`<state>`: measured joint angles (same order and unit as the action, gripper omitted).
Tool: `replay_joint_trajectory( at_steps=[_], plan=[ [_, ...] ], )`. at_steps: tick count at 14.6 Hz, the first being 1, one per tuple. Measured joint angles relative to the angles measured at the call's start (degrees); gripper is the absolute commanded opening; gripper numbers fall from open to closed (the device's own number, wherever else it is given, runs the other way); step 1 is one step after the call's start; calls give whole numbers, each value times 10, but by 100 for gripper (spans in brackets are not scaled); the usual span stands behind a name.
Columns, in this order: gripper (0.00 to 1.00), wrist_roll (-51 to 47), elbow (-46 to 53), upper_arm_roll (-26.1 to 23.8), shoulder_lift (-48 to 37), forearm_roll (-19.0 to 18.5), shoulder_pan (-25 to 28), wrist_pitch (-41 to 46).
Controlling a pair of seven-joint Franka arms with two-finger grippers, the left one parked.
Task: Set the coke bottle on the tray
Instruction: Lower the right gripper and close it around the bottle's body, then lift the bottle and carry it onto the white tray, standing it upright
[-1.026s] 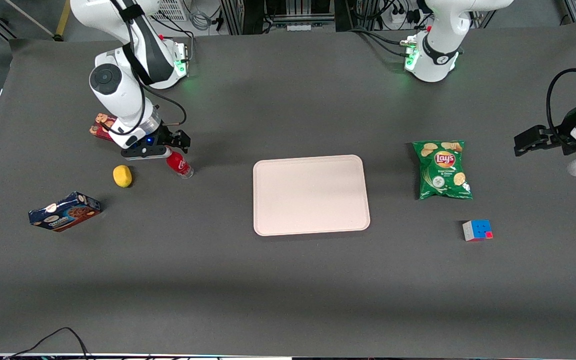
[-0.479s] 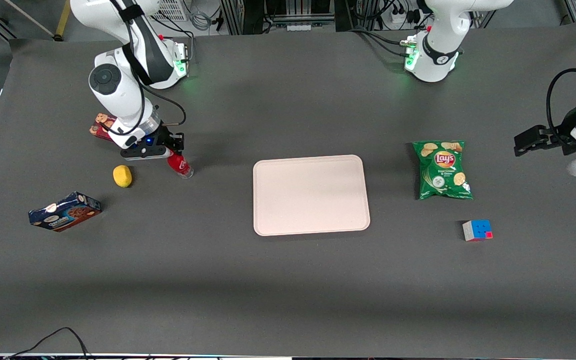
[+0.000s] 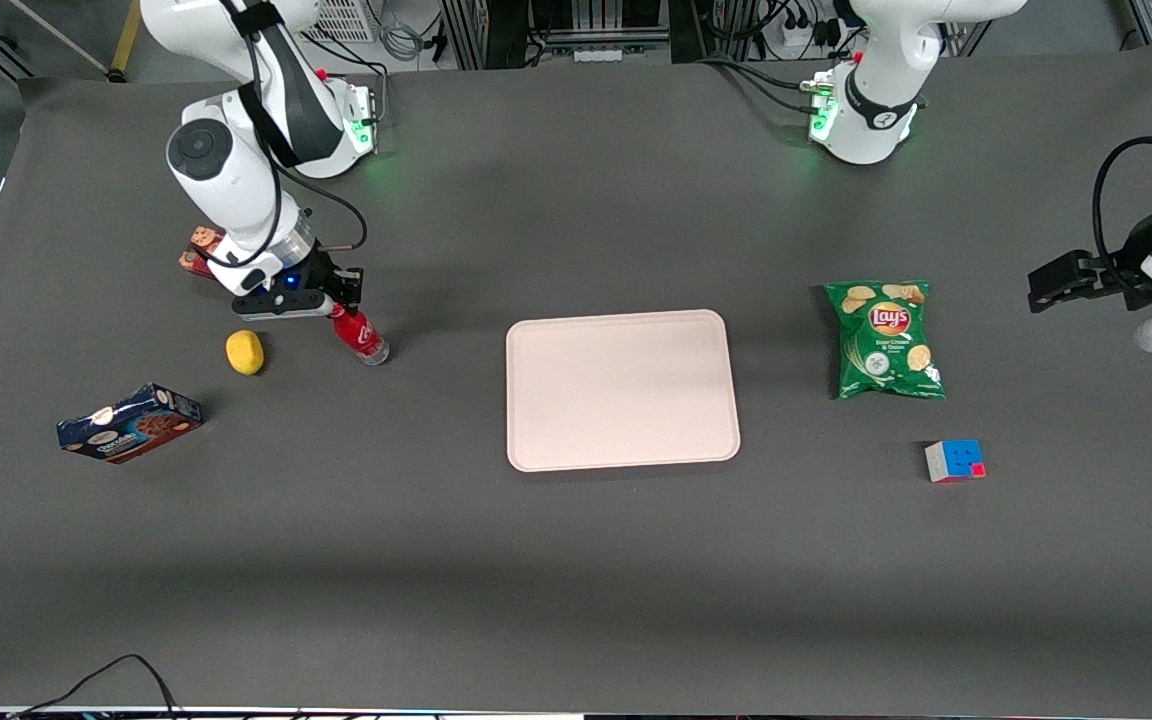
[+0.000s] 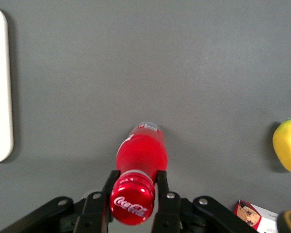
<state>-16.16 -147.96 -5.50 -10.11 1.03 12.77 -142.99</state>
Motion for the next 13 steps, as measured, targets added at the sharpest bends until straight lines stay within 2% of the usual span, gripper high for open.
replay_joint_trajectory(
  at_steps=[2,6,10,13],
  plan=[
    [0,0,35,0,-19,0,0,71],
    [0,0,169,0,-44,0,0,261],
    [0,0,260,-6,-35,0,3,319],
    [0,0,349,-12,13,0,4,362]
  ],
)
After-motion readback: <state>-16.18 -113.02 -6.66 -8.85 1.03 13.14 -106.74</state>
